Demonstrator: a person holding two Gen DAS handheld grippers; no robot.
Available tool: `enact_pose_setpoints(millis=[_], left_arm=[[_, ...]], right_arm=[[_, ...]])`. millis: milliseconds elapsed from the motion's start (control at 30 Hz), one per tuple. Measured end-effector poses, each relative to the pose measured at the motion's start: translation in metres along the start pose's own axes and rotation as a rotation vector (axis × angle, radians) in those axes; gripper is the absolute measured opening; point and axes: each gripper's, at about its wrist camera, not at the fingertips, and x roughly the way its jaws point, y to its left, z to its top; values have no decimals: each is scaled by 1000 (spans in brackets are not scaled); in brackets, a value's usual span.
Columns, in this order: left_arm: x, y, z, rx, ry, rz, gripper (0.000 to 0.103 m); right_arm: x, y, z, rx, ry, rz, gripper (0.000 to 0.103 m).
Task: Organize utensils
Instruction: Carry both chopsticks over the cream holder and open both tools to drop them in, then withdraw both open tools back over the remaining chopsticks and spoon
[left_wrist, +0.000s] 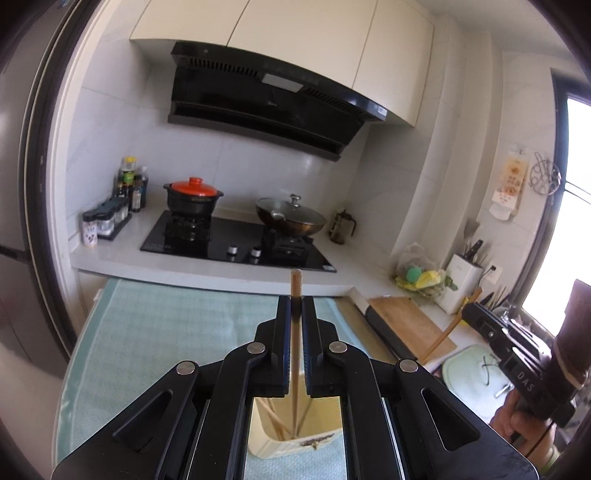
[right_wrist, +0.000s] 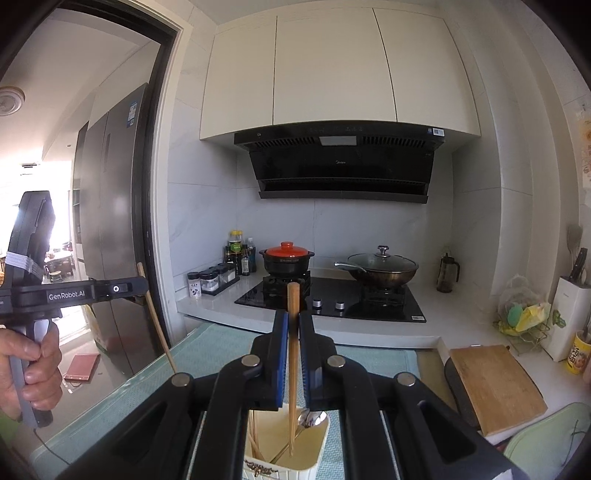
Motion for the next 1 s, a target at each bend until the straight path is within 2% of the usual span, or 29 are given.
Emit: enact_pose_setpoints(millis=[133,367,433,600,667,700,733,767,800,833,1000], left_arm=[[42,6,-11,-31,68,14,3],[114,24,-49,-68,243,66,3],[128,28,-61,-64,283,79,3],[142,32,-71,-51,325,91,5],[142,34,-71,-60,328,93,20],[141,35,-71,-66,326,94,40],[136,36,-70,-71,314,98,54],[132,38,-69,-72,300,101,58],[127,38,-67,-70,289,101,61],[120,38,-65,-65,282,101,61],[71,33,-56,4,229,129,73]], right_arm=[[49,-4,-15,28,98,42,6],[133,-1,-66,54,312,107,6],[153,1,-79,58,361,117,6],[192,4,-100,93,458,146,7],[201,3,-106,111,482,143,8],[204,3,-107,108,488,136,14],[204,4,-108,107,488,132,27],[202,4,-109,112,480,130,36],[198,3,-107,121,464,128,53],[192,2,-106,132,440,125,57],[161,3,-88,95,368,92,57]])
